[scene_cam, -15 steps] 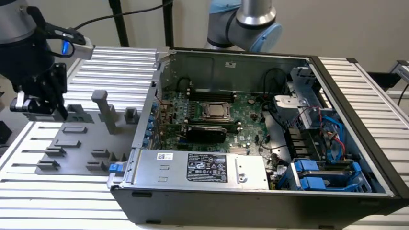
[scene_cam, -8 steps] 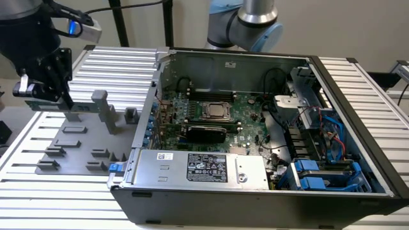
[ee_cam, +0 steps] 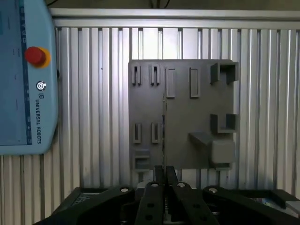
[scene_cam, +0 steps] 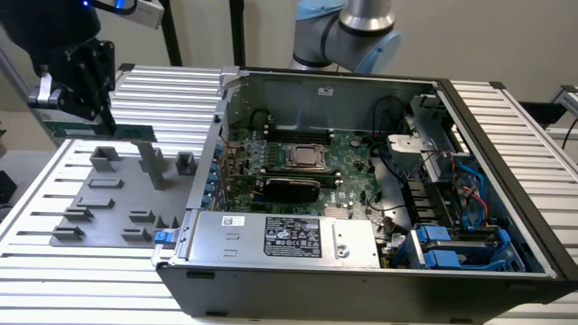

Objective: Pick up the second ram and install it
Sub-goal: 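Pick up the second ram and move it above second insertion slot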

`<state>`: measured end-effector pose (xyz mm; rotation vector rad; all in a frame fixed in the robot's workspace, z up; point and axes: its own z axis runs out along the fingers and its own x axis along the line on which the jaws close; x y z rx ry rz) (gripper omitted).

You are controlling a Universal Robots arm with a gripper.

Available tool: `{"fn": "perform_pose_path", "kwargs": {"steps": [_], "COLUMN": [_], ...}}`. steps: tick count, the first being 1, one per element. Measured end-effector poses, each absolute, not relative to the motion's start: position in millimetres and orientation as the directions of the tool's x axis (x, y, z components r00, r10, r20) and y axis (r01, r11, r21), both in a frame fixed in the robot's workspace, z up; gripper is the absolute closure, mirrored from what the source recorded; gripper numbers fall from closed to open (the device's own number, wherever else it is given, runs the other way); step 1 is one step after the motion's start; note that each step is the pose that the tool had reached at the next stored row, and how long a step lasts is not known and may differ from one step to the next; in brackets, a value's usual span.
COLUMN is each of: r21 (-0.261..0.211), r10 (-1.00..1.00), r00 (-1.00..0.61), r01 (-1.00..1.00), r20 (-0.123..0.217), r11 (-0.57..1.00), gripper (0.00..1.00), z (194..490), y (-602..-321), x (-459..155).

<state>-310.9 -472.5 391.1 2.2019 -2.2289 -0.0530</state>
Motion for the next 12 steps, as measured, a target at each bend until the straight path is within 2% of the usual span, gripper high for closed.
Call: {"fn": "perform_pose_path", "kwargs": {"steps": [12], "r21": [0.030], "r10": [-1.000], "r00": [-0.012], "r01": [-0.999], "r20": [-0.018], "r11": [0.011], "gripper": [0.87], "z": [409], "y": [-472], "x": [-265]}}
